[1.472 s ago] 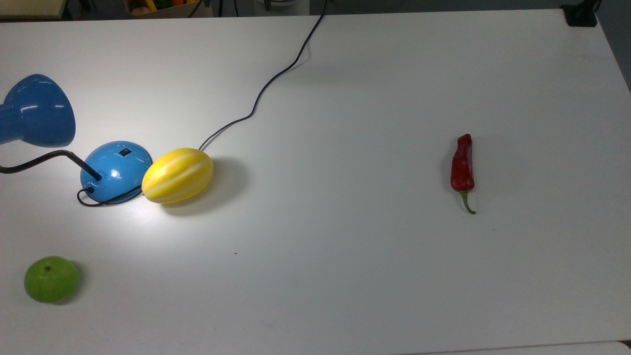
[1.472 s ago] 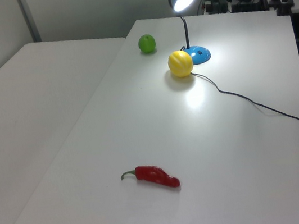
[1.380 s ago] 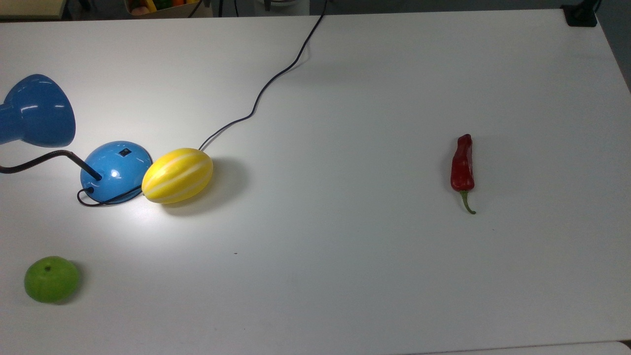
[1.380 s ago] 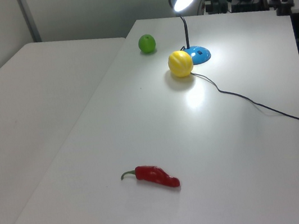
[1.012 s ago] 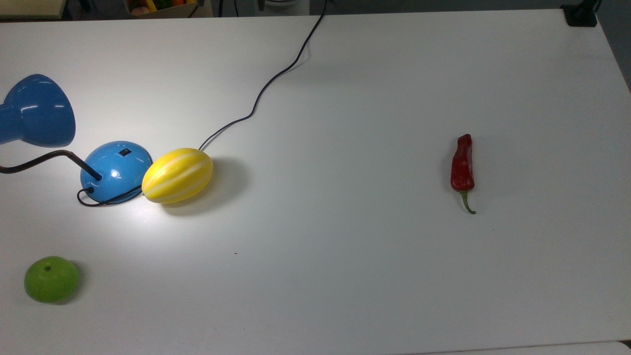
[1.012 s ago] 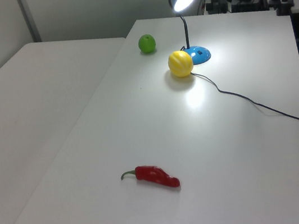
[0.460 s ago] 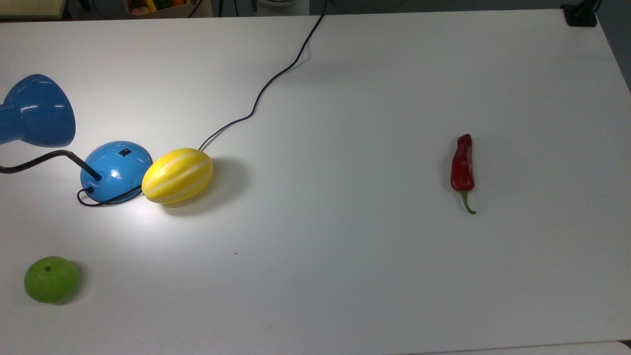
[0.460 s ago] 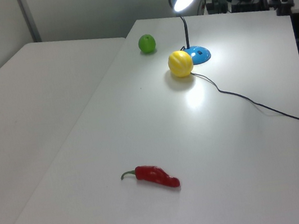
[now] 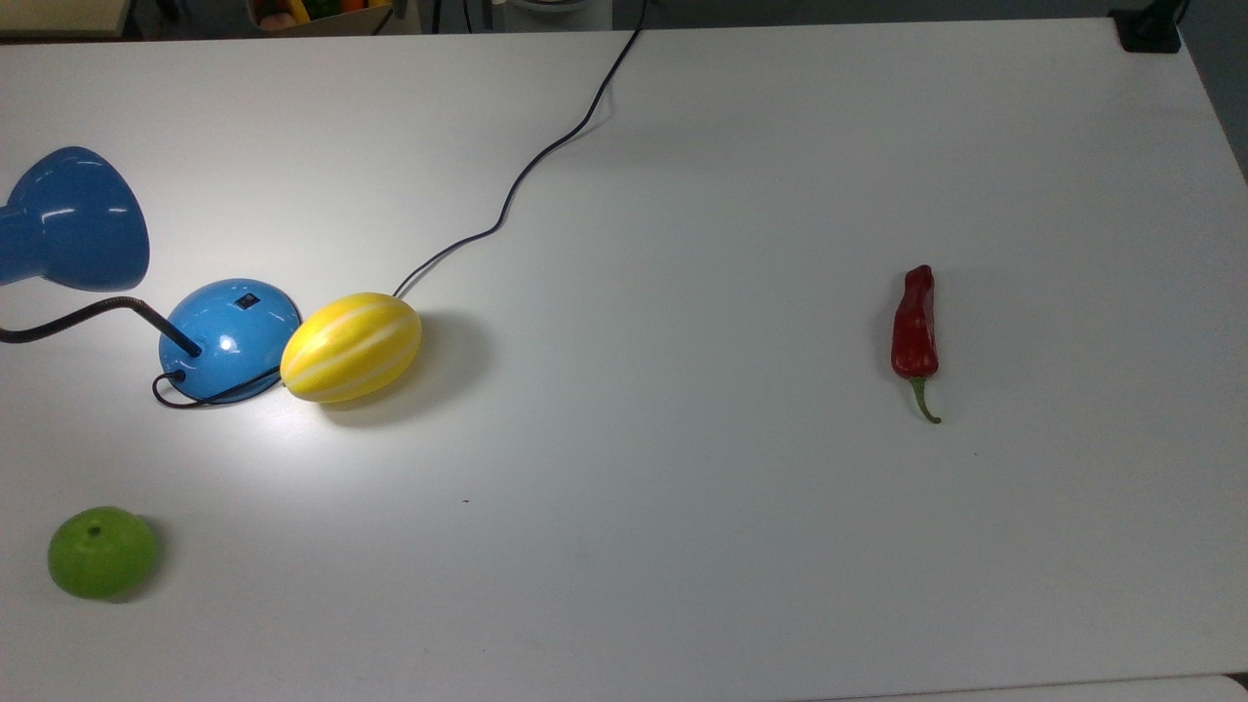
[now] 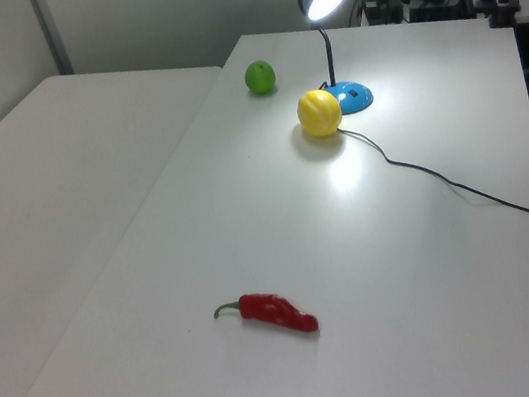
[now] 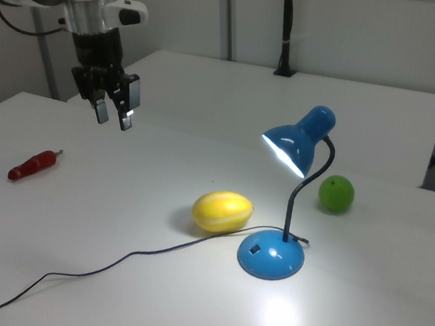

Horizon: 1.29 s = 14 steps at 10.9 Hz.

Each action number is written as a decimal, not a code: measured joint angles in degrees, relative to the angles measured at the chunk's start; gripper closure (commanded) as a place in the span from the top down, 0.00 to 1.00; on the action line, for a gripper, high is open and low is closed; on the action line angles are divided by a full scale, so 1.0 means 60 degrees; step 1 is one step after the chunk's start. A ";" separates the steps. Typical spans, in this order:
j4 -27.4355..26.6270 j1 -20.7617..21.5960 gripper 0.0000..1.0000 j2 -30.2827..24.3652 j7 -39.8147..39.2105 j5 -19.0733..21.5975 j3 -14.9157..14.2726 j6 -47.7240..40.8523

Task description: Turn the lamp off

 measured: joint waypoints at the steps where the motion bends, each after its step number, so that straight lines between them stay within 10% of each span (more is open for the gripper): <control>1: -0.0004 0.0000 0.00 0.0000 -0.0003 0.0000 0.0000 0.0000; 9: -0.0357 -0.0413 0.00 0.0282 -0.0006 -0.0041 -0.0040 0.0504; 14: -0.2126 -0.1078 0.00 0.0559 0.0215 -0.0040 -0.0054 0.2788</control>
